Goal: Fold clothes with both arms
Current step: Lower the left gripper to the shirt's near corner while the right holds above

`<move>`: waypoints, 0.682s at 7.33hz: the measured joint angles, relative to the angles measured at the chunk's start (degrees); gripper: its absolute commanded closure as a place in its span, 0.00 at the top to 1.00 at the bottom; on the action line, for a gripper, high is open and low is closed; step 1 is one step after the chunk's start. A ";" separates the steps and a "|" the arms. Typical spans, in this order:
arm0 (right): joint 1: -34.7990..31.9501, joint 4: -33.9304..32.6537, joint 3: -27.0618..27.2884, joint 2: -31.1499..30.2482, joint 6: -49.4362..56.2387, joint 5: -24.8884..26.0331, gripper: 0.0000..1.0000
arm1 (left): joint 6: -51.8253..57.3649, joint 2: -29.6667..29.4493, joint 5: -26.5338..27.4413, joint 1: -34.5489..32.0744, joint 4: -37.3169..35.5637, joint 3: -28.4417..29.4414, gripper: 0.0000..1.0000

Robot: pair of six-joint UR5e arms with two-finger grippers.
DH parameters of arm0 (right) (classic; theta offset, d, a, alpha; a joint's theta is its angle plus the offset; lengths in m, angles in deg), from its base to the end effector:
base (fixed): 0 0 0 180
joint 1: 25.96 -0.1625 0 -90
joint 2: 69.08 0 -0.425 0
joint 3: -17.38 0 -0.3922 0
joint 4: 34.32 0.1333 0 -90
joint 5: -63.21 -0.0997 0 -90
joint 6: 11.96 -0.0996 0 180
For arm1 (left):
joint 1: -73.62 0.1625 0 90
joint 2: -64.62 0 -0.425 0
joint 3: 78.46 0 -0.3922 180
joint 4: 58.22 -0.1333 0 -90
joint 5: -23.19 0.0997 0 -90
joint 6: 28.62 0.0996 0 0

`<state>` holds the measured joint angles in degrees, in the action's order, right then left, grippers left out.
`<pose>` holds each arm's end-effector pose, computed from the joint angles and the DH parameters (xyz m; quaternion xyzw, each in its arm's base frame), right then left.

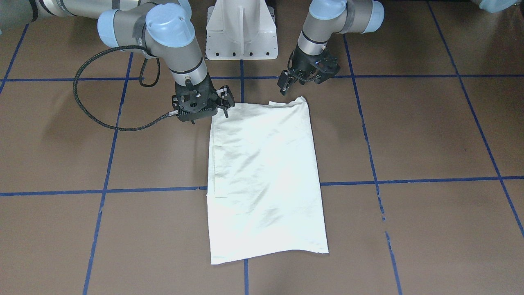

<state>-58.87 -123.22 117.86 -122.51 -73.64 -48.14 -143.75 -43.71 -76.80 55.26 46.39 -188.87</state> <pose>-0.4981 -0.4379 0.2044 0.0586 -0.4311 -0.0396 0.8995 0.5118 -0.2921 0.2991 -0.1041 0.4419 -0.2935 0.8413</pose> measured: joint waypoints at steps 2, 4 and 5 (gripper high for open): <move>-0.07 0.04 -0.11 -0.06 -0.01 0.05 1.00 | -0.19 -0.09 1.86 -0.18 -0.42 1.93 0.80; -0.20 0.04 -0.17 -0.09 -0.01 0.06 1.00 | 0.08 -0.03 2.31 -1.43 -1.41 2.41 0.73; -0.26 0.04 -0.19 -0.09 -0.01 0.02 1.00 | 0.23 -0.01 2.38 -1.92 -2.00 2.45 0.71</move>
<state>-59.13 -123.18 117.67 -122.61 -73.66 -48.11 -143.52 -43.72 -74.42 53.34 44.40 -186.43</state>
